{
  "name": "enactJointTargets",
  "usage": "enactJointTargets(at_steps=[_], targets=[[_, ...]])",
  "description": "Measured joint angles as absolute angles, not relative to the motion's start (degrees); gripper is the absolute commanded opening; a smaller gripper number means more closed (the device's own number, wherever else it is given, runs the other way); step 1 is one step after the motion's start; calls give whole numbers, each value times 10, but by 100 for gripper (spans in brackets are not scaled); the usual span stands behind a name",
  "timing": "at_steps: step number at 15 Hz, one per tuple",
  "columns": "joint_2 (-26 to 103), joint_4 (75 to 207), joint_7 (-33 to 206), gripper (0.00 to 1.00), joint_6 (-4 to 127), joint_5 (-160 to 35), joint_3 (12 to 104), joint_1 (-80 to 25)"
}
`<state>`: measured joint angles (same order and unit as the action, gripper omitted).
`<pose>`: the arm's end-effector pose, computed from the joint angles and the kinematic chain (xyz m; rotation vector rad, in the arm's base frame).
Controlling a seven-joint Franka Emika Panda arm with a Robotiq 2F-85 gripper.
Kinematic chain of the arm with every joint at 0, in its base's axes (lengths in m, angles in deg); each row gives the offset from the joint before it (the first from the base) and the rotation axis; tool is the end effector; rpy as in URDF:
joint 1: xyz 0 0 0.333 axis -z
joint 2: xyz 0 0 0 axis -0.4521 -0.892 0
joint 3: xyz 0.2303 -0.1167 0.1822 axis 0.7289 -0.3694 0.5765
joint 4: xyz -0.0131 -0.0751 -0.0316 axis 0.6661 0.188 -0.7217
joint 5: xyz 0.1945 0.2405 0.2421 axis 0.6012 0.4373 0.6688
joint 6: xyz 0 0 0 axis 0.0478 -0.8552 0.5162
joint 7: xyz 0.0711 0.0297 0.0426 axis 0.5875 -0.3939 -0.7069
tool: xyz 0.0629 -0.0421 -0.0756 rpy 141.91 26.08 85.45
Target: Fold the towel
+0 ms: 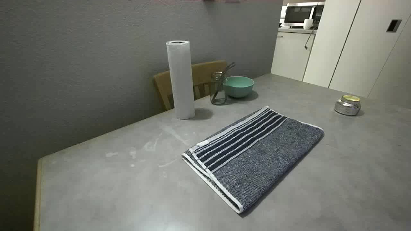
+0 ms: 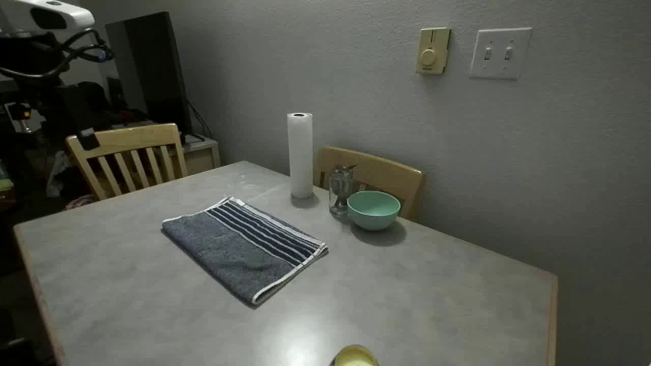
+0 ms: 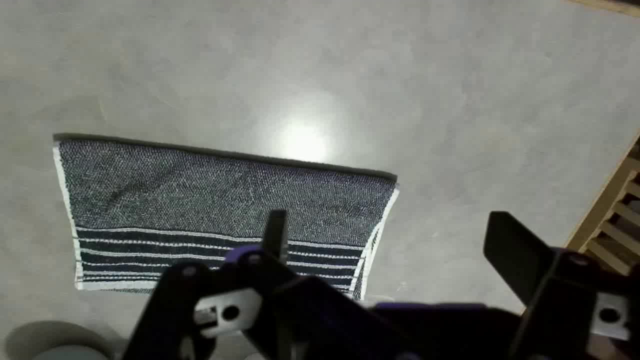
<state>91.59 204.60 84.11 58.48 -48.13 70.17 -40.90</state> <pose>0.3341 0.1389 0.4317 -2.9886 -0.3045 -0.2892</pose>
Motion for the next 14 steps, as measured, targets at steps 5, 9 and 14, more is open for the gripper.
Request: enactJointTargets(at_steps=[5, 9, 14], targets=[[916, 2046, 841, 100, 585, -481, 702, -409], [911, 2048, 855, 100, 599, -481, 710, -411], [820, 2042, 874, 100, 666, -481, 710, -405]])
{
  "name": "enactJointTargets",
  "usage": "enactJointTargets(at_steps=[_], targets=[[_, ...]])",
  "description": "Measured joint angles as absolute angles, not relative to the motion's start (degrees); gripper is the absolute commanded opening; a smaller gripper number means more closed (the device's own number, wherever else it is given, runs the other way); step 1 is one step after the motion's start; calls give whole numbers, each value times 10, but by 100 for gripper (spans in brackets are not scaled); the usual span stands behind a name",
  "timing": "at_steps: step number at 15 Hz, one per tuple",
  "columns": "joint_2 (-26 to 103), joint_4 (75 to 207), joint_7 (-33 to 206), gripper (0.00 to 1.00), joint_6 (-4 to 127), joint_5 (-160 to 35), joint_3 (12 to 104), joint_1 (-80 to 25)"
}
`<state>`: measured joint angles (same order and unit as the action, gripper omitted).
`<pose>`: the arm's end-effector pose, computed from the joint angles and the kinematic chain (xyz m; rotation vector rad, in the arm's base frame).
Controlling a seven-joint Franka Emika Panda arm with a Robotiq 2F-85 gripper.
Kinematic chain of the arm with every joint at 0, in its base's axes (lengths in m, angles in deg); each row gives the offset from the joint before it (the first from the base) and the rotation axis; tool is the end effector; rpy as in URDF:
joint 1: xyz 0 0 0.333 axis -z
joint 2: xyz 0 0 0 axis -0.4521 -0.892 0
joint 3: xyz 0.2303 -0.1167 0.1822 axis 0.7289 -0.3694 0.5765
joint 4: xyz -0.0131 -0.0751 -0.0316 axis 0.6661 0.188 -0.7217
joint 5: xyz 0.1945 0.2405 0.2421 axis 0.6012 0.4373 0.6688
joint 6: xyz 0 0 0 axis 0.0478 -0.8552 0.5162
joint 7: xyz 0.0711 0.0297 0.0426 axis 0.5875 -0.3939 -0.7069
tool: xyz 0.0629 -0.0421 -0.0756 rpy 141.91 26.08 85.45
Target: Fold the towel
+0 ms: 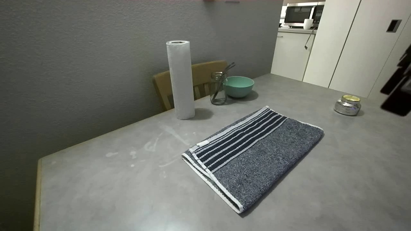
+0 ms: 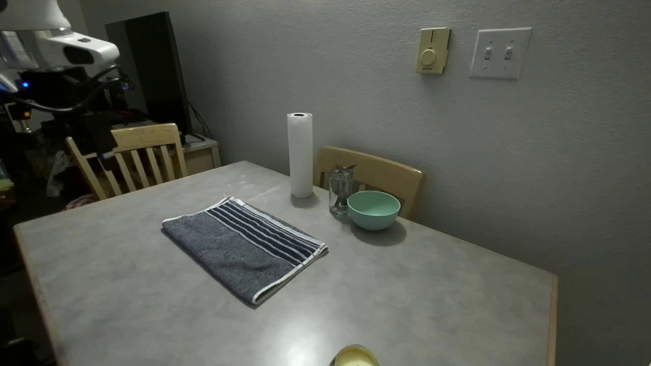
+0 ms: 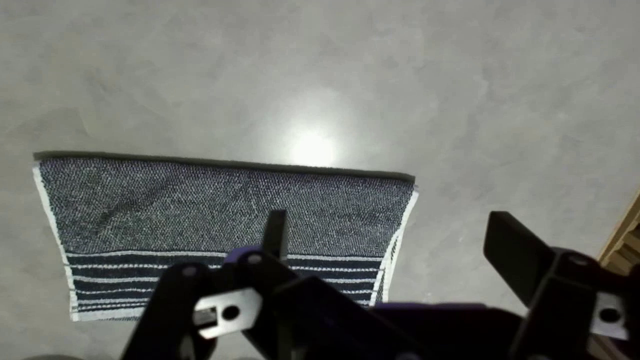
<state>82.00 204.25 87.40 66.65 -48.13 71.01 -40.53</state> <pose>0.3592 0.1471 0.3872 -3.0034 -0.2086 -0.2573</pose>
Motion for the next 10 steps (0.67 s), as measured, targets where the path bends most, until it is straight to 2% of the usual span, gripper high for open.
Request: enactJointTargets(at_steps=[6, 10], targets=[[643, 1978, 824, 100, 731, -453, 688, -408], [625, 1963, 824, 100, 731, -453, 688, -409]])
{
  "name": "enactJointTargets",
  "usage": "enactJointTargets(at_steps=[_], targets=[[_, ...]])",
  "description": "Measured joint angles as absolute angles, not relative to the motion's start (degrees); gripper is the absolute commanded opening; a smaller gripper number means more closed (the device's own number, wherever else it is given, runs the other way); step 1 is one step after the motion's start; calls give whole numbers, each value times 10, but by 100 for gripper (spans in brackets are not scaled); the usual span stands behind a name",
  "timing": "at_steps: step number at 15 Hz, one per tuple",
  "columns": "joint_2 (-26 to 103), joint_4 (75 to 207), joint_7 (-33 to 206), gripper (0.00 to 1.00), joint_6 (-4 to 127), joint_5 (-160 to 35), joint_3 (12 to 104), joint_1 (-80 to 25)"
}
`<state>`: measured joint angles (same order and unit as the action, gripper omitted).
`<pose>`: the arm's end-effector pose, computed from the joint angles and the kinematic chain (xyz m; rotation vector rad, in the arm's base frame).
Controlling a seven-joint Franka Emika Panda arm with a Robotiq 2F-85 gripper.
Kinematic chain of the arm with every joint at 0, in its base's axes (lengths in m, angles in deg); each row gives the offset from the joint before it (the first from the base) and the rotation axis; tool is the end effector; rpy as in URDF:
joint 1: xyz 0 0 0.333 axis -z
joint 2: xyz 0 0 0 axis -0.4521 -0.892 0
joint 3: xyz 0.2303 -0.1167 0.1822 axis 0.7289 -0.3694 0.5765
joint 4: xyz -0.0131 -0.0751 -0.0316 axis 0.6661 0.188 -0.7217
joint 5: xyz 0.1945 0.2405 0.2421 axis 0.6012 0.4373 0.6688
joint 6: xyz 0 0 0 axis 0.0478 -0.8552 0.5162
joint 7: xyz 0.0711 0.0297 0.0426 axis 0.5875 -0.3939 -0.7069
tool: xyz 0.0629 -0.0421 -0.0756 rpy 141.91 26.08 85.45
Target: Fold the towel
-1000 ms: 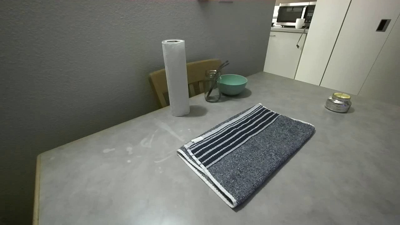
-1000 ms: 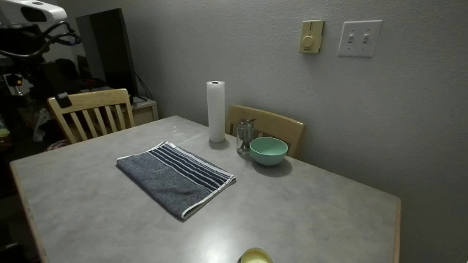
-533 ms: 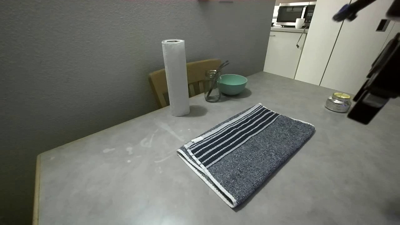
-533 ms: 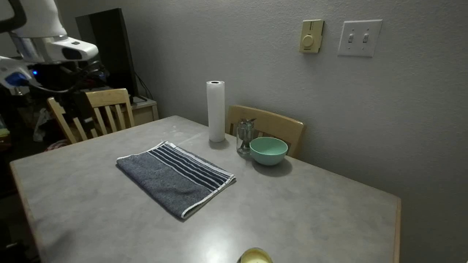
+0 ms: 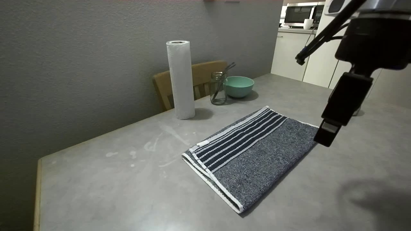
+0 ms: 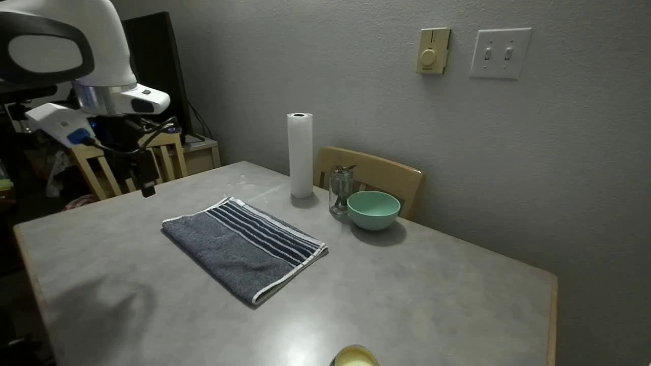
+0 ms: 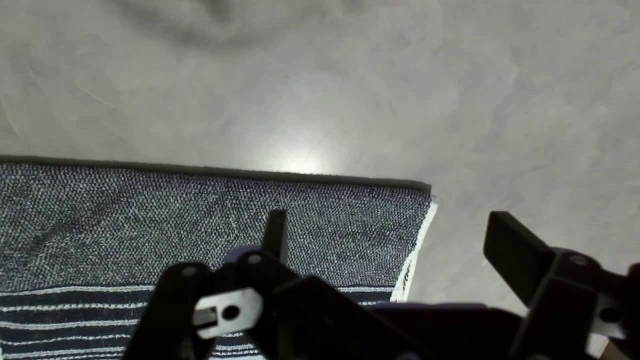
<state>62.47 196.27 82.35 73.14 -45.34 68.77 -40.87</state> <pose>0.4204 0.1546 0.3180 -2.9775 -0.2144 -0.1186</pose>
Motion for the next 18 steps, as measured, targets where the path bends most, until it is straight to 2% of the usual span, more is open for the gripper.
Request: enactJointTargets(at_steps=[5, 13, 18], targets=[[598, 1945, 837, 100, 735, -454, 690, -406], [367, 1733, 923, 100, 729, -470, 694, -405], [333, 1701, 926, 100, 728, -471, 694, -405]])
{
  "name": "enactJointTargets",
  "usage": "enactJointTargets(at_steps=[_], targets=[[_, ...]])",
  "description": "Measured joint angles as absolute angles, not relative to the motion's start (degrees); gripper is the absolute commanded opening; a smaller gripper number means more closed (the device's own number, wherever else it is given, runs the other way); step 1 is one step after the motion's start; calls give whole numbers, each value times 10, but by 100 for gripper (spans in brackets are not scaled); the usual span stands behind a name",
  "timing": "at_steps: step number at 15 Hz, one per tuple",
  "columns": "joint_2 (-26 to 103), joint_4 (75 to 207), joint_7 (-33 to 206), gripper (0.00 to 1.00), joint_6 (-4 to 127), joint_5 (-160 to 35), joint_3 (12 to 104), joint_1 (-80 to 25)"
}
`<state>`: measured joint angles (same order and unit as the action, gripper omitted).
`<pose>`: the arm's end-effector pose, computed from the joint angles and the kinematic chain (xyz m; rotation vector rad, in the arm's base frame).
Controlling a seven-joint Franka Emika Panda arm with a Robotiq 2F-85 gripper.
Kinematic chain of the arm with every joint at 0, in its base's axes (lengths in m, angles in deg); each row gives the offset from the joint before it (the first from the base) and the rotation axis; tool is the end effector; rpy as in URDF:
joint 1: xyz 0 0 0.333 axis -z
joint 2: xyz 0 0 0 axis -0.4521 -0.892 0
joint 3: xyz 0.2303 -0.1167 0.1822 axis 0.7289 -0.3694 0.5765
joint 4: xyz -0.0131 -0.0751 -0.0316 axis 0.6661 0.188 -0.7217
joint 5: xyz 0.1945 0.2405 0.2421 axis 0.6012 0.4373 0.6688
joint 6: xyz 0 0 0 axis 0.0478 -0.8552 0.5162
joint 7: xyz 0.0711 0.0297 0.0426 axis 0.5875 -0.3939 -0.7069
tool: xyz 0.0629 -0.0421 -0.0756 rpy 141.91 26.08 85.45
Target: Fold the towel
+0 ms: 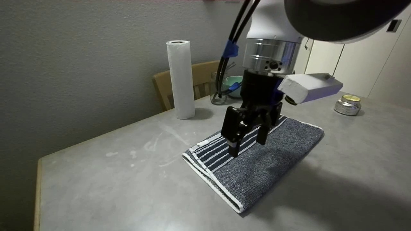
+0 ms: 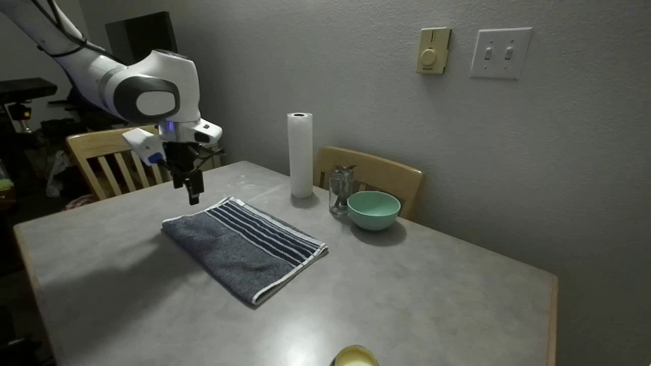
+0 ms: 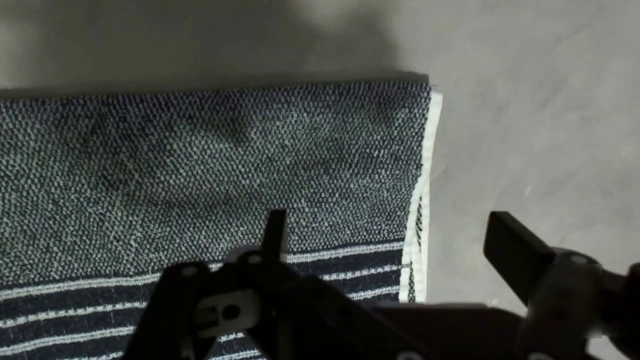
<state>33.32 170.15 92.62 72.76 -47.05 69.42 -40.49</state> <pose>0.5446 0.2052 0.2380 -2.9585 0.0289 0.0067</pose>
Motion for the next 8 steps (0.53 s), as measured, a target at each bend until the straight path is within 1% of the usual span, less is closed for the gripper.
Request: enactJointTargets(at_steps=[4, 8], targets=[[326, 1689, 951, 100, 727, -498, 693, -408], [266, 1623, 968, 100, 727, -534, 693, -419]])
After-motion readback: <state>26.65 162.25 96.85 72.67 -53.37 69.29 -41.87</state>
